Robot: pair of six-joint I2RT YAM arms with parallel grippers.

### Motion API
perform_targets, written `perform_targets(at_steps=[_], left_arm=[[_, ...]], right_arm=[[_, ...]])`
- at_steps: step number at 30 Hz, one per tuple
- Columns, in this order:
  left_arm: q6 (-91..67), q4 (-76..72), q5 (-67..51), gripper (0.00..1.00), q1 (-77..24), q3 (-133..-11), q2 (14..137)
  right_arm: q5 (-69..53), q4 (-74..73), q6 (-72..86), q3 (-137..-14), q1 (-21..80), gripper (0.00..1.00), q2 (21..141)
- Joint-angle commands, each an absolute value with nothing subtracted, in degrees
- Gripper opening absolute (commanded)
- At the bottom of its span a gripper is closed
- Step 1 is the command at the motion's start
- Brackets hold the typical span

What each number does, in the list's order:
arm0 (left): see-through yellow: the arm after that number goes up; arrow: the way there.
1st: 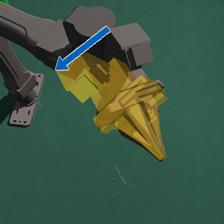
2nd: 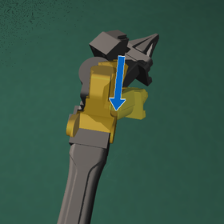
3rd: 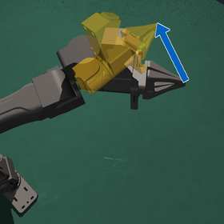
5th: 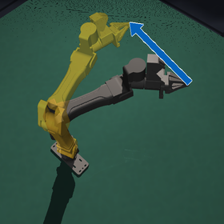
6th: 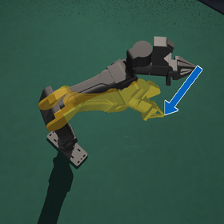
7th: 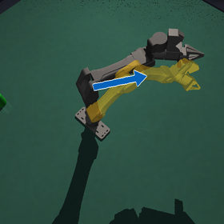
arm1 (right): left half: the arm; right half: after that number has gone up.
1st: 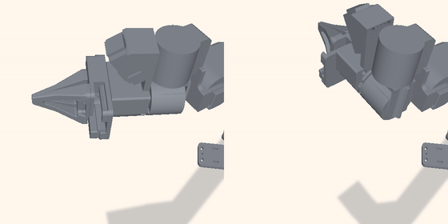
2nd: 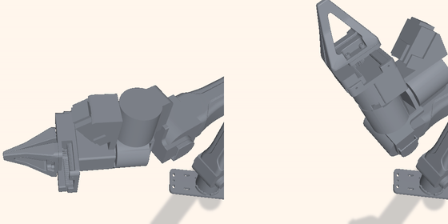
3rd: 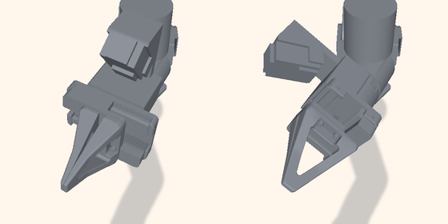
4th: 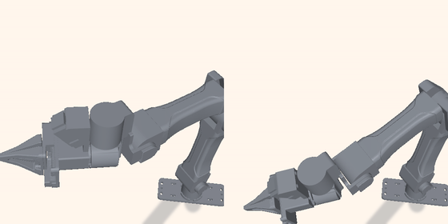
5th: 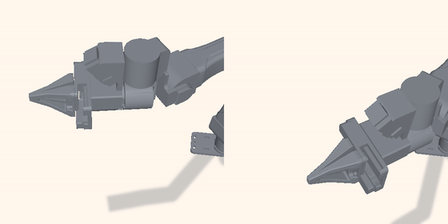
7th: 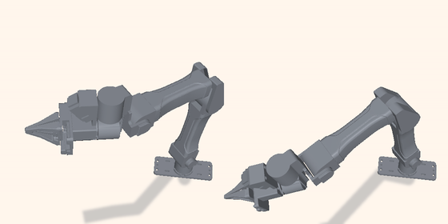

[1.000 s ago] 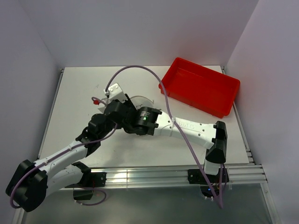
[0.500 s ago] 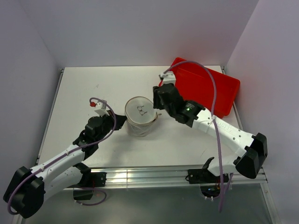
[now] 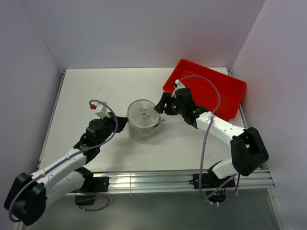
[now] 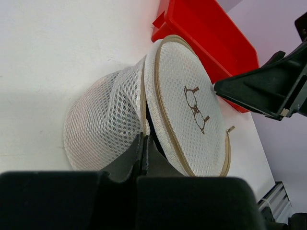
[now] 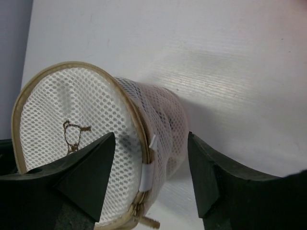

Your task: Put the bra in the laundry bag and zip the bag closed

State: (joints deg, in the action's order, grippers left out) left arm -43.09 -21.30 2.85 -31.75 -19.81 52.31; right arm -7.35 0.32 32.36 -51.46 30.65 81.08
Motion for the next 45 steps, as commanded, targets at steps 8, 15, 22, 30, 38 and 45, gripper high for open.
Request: perform_targets(at_steps=[8,15,22,30,38,45], left_arm=[[-41.13,-21.18,2.29,0.0,-29.09,-23.46,53.7],[-40.25,-22.14,3.33,0.0,-28.04,-29.26,60.98],[-40.87,-24.96,1.5,0.0,-27.51,-37.61,70.74],[-41.22,-19.79,-0.35,0.59,-27.51,-37.88,68.13],[-44.2,-6.61,0.45,0.9,-27.42,-30.51,52.41],[-52.28,-11.76,-9.31,0.71,-27.51,-21.46,49.04]], right_arm=[[-17.14,13.97,39.72,-46.86,29.53,0.36,81.83],[-16.88,16.44,45.52,-38.42,31.02,0.18,75.77],[-7.05,23.19,56.24,-31.03,36.73,0.1,68.65],[5.97,26.89,61.43,-31.64,37.88,0.01,68.9],[6.77,28.91,63.54,-31.03,37.79,0.0,70.84],[6.07,29.88,63.72,-30.67,37.79,0.0,71.72]])
